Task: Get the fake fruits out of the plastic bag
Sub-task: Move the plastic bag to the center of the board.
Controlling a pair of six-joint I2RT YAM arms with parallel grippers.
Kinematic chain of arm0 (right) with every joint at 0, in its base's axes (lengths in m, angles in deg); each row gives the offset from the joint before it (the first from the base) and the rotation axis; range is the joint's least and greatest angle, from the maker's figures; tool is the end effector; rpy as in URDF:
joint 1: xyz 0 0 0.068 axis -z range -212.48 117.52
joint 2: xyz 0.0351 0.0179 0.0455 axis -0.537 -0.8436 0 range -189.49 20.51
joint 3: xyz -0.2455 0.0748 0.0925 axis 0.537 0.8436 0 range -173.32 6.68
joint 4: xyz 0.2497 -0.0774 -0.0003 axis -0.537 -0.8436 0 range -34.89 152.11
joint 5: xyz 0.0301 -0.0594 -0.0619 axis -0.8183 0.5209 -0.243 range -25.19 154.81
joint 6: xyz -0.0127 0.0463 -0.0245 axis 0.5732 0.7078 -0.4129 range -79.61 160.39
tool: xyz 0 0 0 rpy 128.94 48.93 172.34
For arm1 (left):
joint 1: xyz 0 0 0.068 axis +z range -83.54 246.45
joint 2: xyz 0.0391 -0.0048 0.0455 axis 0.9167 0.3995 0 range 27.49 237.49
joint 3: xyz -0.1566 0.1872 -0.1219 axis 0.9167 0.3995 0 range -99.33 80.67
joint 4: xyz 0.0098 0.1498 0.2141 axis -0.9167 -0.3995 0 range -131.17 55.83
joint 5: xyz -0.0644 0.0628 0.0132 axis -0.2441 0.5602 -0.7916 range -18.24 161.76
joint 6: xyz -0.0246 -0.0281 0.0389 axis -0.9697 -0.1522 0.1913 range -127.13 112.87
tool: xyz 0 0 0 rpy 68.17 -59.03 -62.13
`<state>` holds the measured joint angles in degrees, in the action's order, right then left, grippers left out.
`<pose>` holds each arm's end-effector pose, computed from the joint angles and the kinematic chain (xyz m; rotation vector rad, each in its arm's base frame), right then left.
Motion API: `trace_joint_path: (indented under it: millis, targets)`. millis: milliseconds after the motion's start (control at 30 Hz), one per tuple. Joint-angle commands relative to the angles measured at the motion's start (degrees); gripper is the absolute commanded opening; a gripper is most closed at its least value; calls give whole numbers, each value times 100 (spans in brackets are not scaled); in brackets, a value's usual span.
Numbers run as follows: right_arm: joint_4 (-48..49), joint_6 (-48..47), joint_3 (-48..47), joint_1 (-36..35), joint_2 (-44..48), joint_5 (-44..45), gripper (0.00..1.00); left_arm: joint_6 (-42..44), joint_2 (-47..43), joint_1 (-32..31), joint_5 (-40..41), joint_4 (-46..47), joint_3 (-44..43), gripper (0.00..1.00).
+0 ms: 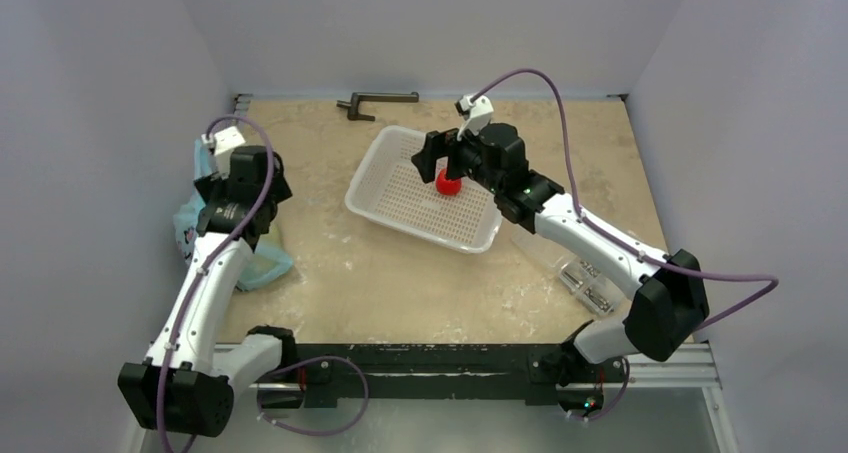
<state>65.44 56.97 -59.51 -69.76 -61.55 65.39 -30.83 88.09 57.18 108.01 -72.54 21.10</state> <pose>0.2727 0.2073 0.3420 -0.3230 1.8104 0.6596 0.2163 -0.0139 0.3339 -0.5881 2.0485 0.3787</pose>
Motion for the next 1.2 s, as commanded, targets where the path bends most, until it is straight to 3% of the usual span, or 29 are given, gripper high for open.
trace_joint_path:
  millis: [0, 300, 633, 800, 867, 1167]
  targets:
    - [-94, -251, -437, -304, 172, 141, 99, -987, -539, 771, -42, -725, 258, 100]
    - [-21, -302, -479, -535, 253, -427, 99, -943, -362, 1234, 479, -559, 759, 100]
    - [30, -352, -474, -585, 305, -818, 99, -868, 224, 2204, -629, -64, 795, 99]
    - [75, -394, -436, -602, 292, -853, 99, -740, 504, 2454, -970, 2, 752, 91]
    - [59, -419, -461, -597, 275, -879, 99, -634, 558, 2510, -1131, 38, 754, 86]
    - [47, -425, -516, -597, 129, -1045, 99, -282, 704, 2535, -1686, 34, 682, 26]
